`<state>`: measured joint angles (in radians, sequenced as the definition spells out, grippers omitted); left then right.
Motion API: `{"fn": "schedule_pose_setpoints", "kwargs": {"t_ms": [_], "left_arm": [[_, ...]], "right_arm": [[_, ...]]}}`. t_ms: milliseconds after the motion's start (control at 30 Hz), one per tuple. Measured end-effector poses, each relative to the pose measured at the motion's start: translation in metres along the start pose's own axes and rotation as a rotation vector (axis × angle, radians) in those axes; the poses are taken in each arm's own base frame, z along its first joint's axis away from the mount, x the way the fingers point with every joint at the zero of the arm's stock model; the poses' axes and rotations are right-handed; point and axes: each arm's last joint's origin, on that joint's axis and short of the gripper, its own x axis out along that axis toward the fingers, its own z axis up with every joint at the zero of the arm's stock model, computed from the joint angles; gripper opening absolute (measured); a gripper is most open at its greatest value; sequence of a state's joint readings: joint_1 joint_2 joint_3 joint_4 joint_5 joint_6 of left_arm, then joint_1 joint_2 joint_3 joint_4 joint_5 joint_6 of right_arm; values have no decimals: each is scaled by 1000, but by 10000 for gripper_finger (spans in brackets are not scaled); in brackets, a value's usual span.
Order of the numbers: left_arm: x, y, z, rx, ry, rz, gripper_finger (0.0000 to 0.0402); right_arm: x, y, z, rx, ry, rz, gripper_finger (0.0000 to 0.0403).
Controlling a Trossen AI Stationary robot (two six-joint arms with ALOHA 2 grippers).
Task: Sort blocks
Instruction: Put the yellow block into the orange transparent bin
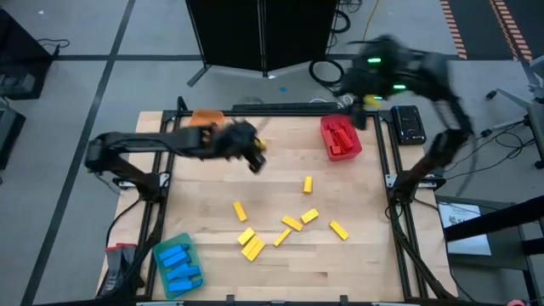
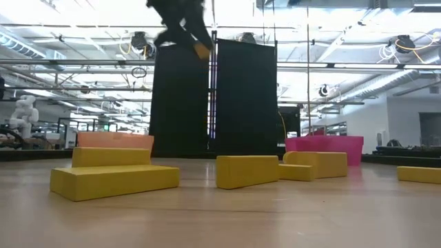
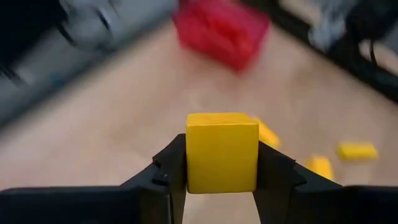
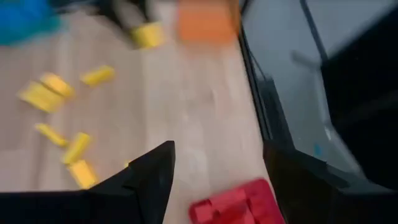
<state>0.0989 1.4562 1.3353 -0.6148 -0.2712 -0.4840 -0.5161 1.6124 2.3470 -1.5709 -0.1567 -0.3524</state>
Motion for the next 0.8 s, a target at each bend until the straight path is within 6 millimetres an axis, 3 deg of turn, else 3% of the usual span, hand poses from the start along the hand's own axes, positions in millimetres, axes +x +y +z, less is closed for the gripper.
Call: {"fn": "schedule_pose_setpoints", "kwargs": {"t_ms": [133,267,367,500,600,667,733,800], "left_arm": [[-45,37,25,32,-184,135,135],[-72,73,29,0,-229,282,135],[-78,100,19,-41,-153,412,135],[-64,126,-2,-100,-33,512,135],[-50,134,-14,-113,-15,490,135],[-42,138,-22,-105,-13,467,135],[-36,142,-28,-113,-29,453,135],[-32,146,-33,-123,-54,440,135]], "right_arm": [[-70,21,-26,-50,-194,29,233],[-129,44,-60,-19,-333,-28,225],[-161,60,-85,20,-423,-47,222],[-198,83,-123,102,-541,-29,221],[-211,96,-150,146,-600,-15,221],[-208,100,-161,196,-640,-23,221],[-189,100,-168,243,-640,-13,221],[-154,99,-175,263,-660,54,221]]}}
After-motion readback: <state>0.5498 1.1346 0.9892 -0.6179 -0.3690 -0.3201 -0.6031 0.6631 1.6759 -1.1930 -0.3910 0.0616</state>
